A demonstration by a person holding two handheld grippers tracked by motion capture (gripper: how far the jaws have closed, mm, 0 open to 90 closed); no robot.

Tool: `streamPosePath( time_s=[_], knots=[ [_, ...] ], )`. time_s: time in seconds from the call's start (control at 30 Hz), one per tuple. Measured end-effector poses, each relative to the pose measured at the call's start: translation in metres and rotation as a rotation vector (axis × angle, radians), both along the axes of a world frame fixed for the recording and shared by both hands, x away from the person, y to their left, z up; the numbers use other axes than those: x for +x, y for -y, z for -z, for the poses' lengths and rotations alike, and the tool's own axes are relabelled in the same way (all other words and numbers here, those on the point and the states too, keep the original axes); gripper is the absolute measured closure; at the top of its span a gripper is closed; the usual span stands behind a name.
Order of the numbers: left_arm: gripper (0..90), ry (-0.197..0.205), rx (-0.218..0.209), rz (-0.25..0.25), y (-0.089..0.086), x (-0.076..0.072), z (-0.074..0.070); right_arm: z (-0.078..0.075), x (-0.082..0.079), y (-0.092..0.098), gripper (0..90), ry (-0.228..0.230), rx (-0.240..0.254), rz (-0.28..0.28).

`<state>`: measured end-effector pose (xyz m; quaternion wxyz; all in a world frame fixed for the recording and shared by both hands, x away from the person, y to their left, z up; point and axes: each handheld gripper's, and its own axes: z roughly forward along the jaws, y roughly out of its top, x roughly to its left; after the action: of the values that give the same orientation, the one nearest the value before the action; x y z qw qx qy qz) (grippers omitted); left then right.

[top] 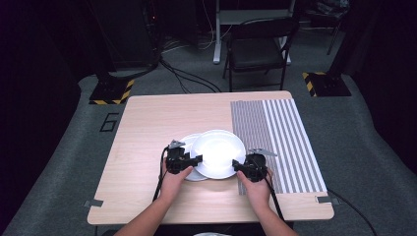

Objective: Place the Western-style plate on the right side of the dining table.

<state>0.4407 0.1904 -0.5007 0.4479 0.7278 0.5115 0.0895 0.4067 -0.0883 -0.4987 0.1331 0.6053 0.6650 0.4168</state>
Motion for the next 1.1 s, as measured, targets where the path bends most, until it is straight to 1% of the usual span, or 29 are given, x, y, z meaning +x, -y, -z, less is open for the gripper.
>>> streamPosePath(
  time_s=[0.37, 0.57, 0.9, 1.0, 1.1],
  knots=[
    [46.7, 0.006, 0.001, 0.0, 0.0, -0.001, -0.004, -0.004, -0.003, 0.001, 49.9, 0.006, 0.004, -0.006],
    [46.7, 0.013, -0.007, 0.0, 0.001, -0.001, -0.006, -0.007, -0.004, 0.003, 50.1, 0.012, 0.009, -0.006],
    [46.8, 0.014, -0.009, -0.003, 0.001, 0.001, -0.01, -0.01, -0.005, 0.004, 50.1, 0.008, 0.021, -0.014],
    [46.7, 0.015, 0.0, 0.001, 0.002, 0.001, -0.011, -0.011, -0.005, 0.004, 50.0, 0.009, 0.015, -0.019],
    [46.8, 0.021, 0.006, 0.0, 0.003, 0.002, -0.013, -0.011, -0.005, 0.005, 50.1, 0.005, 0.021, -0.018]
  ],
)
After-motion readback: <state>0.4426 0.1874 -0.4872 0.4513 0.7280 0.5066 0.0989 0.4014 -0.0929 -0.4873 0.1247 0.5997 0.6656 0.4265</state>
